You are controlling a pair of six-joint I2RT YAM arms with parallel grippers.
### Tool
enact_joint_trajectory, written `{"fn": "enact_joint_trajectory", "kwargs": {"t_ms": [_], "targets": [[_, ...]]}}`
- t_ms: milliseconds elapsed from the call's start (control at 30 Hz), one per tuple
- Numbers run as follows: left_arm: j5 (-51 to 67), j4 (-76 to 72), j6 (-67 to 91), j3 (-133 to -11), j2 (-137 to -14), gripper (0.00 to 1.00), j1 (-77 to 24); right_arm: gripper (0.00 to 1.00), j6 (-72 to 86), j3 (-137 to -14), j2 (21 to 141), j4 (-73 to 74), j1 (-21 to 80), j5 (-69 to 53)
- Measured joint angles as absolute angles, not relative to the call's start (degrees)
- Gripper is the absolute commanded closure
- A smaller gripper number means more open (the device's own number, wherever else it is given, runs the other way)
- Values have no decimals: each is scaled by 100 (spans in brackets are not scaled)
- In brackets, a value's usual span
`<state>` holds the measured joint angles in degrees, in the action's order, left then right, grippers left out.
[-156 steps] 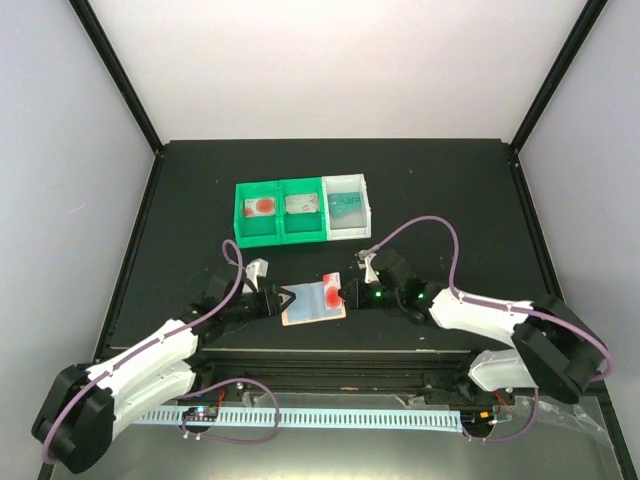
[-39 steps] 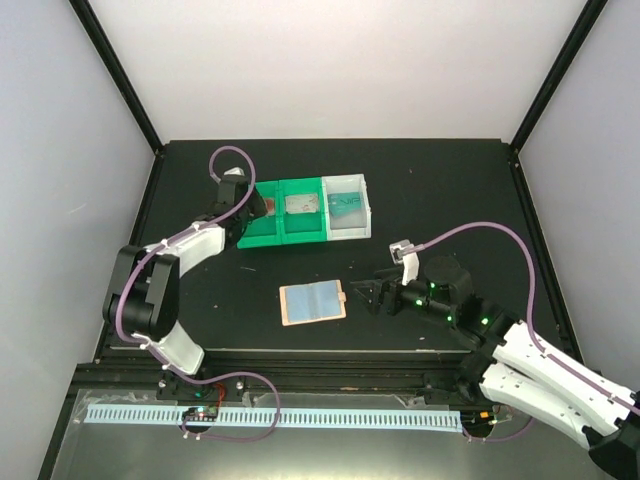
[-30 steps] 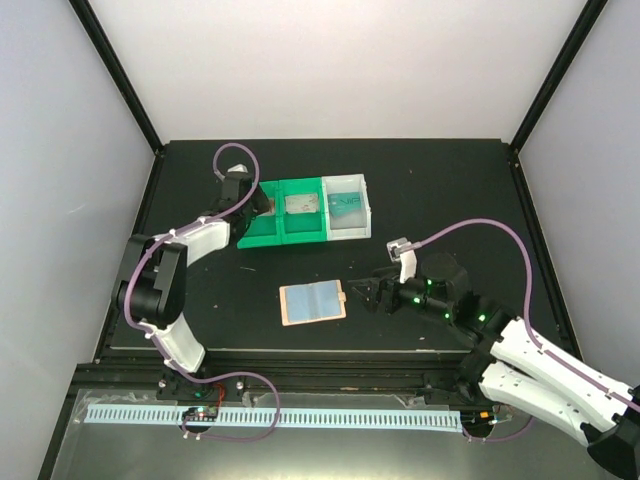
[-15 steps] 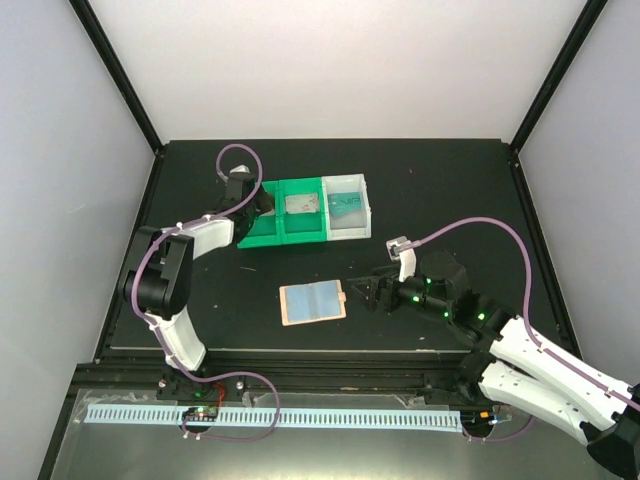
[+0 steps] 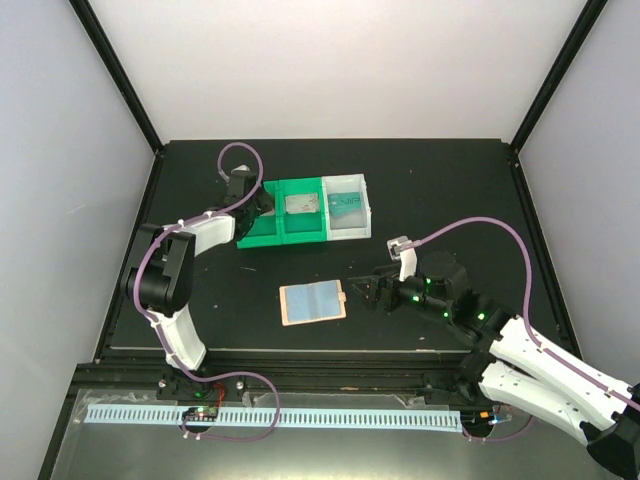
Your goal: Take the credit cards out of the card holder
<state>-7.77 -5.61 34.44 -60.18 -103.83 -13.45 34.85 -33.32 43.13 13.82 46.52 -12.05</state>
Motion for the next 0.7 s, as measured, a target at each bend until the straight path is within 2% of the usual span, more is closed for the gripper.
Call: {"fn": "enact_joint_trajectory", "kwargs": {"t_ms": [400, 700], "targets": [[-882, 23, 3406, -6261, -10241, 42, -1345, 0, 3527, -3330, 4257, 1564, 4652, -1188], [-873, 591, 3339, -6259, -9402, 20, -1345, 0, 3533, -3330, 4230, 1653, 4652, -1179]]}}
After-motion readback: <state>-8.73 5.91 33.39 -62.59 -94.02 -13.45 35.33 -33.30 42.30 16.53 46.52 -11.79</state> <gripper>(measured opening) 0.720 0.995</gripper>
